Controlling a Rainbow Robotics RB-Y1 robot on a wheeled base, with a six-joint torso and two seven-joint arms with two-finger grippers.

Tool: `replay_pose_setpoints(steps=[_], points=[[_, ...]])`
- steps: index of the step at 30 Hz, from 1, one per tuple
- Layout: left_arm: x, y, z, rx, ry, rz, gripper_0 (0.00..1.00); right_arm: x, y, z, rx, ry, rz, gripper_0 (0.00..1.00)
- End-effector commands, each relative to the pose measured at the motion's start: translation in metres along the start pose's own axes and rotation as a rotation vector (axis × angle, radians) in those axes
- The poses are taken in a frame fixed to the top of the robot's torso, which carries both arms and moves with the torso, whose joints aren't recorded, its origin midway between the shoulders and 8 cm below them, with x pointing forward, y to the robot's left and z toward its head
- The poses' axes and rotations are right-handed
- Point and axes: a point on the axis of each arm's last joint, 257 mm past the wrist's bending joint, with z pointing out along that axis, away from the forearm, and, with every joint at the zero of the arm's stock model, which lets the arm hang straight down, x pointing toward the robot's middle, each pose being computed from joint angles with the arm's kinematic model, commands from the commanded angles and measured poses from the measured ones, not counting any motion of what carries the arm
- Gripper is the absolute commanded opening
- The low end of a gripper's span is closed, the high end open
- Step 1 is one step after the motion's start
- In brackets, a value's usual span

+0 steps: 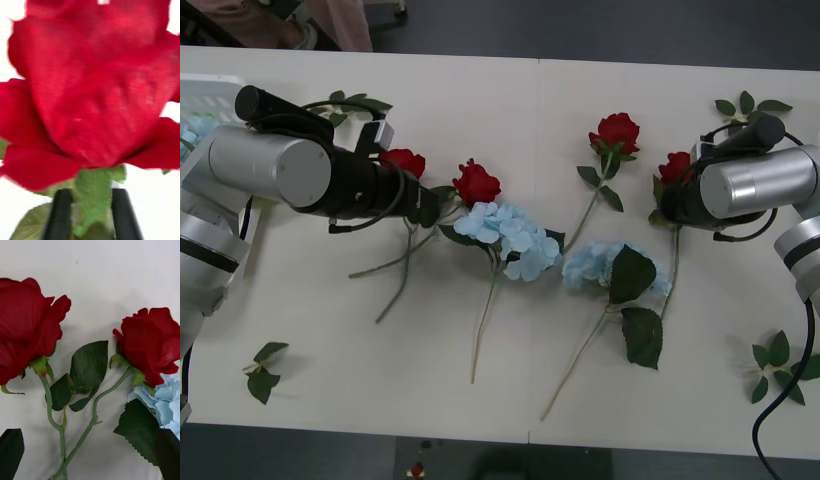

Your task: Put the red flowers into the right box and the blue flowers into the left box

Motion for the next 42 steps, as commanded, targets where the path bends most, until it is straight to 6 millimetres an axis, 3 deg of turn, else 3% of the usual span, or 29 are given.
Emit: replay_pose_setpoints(steps=[1,10,22,28,34,42], points=[[-0.005,0.007,0.000,-0.039,0.001,-0.084,1.00,-0.013,0.018,-0.005,-0.031,-0.021,-0.048,0.00],[-0.008,0.030,0.007,-0.117,0.002,-0.100,1.00,-0.031,0.007,-0.019,-0.015,-0.027,-0.061,0.00],[-0.019,0.037,0.015,-0.155,0.018,-0.109,1.00,-0.077,-0.020,-0.100,-0.004,-0.039,-0.109,0.00],[-0.021,0.039,0.020,-0.161,0.025,-0.122,1.00,-0.104,-0.070,-0.144,0.043,-0.060,-0.126,0.00],[-0.026,0.033,0.036,-0.160,0.019,-0.133,1.00,-0.125,-0.141,-0.189,0.069,-0.085,-0.109,0.00],[-0.033,0.032,0.042,-0.163,0.007,-0.138,1.00,-0.122,-0.214,-0.205,0.044,-0.103,-0.049,0.00]])
